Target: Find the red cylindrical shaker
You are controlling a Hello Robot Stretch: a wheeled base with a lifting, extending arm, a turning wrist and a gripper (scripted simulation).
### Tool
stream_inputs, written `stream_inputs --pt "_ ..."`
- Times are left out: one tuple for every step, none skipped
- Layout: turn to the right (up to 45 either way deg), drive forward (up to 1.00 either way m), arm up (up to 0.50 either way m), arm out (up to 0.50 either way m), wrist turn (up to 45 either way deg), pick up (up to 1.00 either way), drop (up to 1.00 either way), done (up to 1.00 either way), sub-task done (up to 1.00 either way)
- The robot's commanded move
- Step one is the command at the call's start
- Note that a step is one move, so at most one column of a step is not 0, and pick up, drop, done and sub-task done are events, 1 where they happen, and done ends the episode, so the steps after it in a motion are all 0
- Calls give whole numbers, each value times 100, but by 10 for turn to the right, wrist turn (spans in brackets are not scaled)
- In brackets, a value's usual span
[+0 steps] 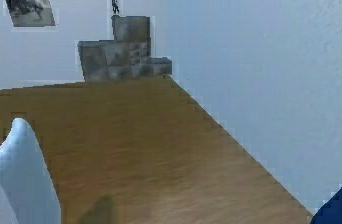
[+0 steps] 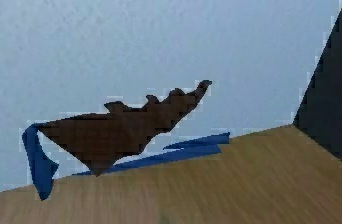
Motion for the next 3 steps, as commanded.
stream_inputs --pt "90 0 0 0 0 0 0 0 0" --pt "0 45 0 0 0 0 0 0 0" --pt "-240 0 0 0 0 0 0 0 0"
